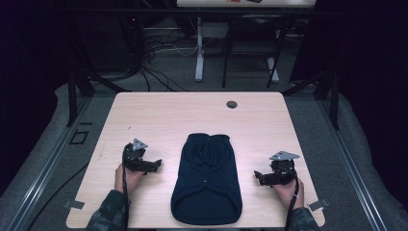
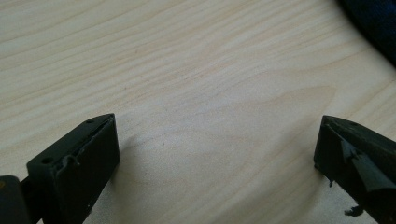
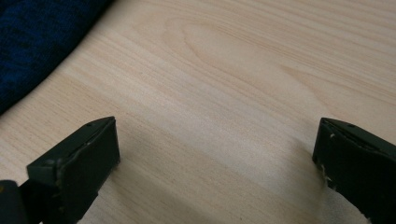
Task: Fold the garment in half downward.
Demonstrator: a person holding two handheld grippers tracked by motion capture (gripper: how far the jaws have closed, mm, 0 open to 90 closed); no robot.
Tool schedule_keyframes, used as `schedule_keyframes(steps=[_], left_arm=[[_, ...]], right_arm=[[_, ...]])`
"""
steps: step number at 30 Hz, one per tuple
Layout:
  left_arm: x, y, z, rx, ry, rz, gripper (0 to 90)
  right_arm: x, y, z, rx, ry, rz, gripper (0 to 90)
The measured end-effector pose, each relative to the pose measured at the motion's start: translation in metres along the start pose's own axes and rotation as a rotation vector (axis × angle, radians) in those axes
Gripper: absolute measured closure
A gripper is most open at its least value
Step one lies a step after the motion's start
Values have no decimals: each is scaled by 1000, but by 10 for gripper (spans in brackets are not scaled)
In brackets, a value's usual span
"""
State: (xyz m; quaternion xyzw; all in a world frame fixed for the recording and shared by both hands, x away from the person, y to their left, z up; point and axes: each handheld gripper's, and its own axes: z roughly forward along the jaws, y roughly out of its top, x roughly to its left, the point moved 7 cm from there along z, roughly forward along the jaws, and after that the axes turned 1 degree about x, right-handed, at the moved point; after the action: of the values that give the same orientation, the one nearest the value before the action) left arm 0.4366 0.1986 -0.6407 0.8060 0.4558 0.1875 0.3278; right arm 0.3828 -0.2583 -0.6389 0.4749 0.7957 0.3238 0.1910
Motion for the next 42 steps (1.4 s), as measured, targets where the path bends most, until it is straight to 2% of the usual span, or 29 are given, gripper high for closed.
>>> schedule_keyframes(steps=[18,20,21,23,25,27,28,30,31,32,33,34,36,38,42], left_arm=[[-1,2,2,-4,-3,6,1],[-1,2,2,0,-6,6,0],[-1,3,2,-2,-6,4,0],[-1,5,3,29,-1,3,0],[1,10,2,11,15,-1,0],[1,14,1,-13,4,-7,0],[-2,16,1,-15,15,20,0],[-4,18,1,-17,13,28,2],[-8,23,1,-7,-24,28,2],[-8,23,1,-7,-24,28,1],[-11,30,1,-33,-39,14,1],[-12,34,1,-40,-46,19,1],[-14,36,2,-39,-54,18,2],[-19,41,4,-33,-87,9,1],[-31,52,9,-30,-117,24,0]], right_arm=[[1,1,-1,-1,11,-6,38],[-1,3,-2,-8,14,4,89],[-1,3,-2,-4,21,10,83],[-1,5,-1,-7,38,30,80],[0,7,-1,1,48,33,81],[1,11,-1,-5,51,28,83],[5,16,0,5,71,23,80],[8,23,0,-7,73,18,82],[9,27,0,-10,81,18,83],[11,30,0,-8,87,13,83],[13,34,0,-14,98,15,83],[14,37,0,-20,105,17,83],[18,44,1,-29,116,14,84],[20,46,2,-19,119,2,83],[29,60,8,-23,141,-13,76]])
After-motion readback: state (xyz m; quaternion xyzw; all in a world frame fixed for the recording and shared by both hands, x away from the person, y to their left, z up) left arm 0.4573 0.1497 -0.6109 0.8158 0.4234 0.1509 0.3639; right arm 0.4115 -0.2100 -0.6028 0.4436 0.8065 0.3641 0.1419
